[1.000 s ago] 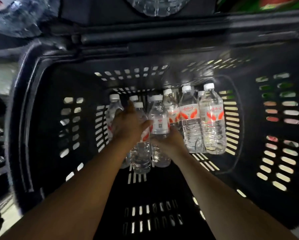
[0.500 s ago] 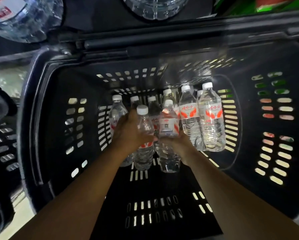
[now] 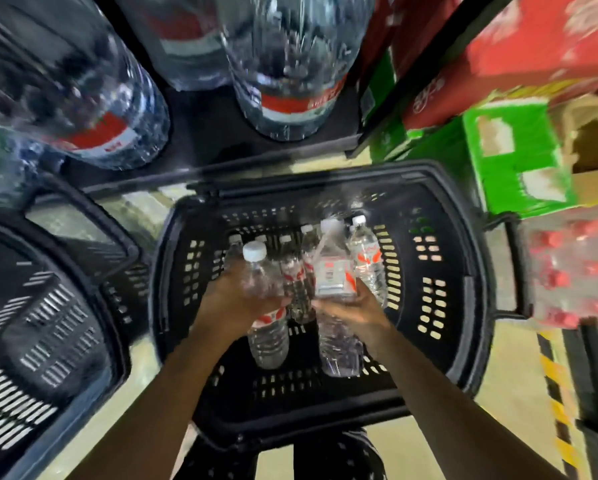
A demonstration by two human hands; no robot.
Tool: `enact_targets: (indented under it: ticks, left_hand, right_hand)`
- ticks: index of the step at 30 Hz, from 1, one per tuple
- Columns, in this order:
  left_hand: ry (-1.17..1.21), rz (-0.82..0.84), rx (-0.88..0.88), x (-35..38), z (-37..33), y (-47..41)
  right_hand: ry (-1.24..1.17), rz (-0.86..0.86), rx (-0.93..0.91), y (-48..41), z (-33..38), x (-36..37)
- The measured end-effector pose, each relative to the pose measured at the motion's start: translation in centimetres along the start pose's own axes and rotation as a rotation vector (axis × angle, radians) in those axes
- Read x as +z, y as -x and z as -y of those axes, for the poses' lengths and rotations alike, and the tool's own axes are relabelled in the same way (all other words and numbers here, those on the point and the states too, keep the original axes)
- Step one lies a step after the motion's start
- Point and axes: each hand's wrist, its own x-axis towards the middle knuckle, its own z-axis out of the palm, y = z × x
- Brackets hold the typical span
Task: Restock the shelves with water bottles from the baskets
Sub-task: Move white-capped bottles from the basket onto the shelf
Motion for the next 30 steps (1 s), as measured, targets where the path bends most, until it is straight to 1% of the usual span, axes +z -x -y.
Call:
enact_targets:
  ticks: [3,5,9,11,13,15,17,19,23,26,30]
  left_hand:
    - [0.043,-0.029,0.024,-3.8,-3.8,5.1]
    - [0.044,-0.065,0.068,-6.6,-6.2,8.9]
    - [-0.025,-0.123,0.079,-11.9,-11.2,16.7]
    - [0.003,-0.168,0.116,-14.3,-13.1,20.3]
    - [-0.006,-0.223,0.168,-16.5,-14.7,23.5]
    - [-0.026,-0.273,0.218,-18.6,-16.2,26.9]
    - [-0.015,-0.294,0.262,-20.5,-17.6,30.3]
    - [0.017,-0.298,0.323,-22.0,-18.3,33.3]
    - [0.116,-0.286,0.413,-24.1,-19.6,38.1]
    - [0.106,-0.349,0.499,-24.9,-20.7,40.5]
    - [0.118,-0.347,0.556,-25.2,-22.7,42.7]
  right_hand:
    - [-0.024,0.003,-0.015,5.6,5.3,0.7]
    - [-0.049,-0.016,-0.057,9.9,8.7,1.5]
    - [0.030,-0.091,-0.178,18.3,14.7,2.9]
    - [0.035,-0.145,-0.247,21.9,16.8,3.6]
    - [0.024,-0.199,-0.276,25.5,19.0,4.4]
    - [-0.027,-0.238,-0.322,28.9,20.5,5.1]
    - [-0.072,-0.286,-0.331,32.2,21.5,5.8]
    - [-0.157,-0.264,-0.335,35.3,22.0,6.4]
    - [-0.326,-0.142,-0.360,39.7,23.0,6.6]
    - [-0.322,-0.113,-0.441,42.3,24.5,6.0]
    - [-0.295,-0.175,-0.557,45.1,26.4,4.5]
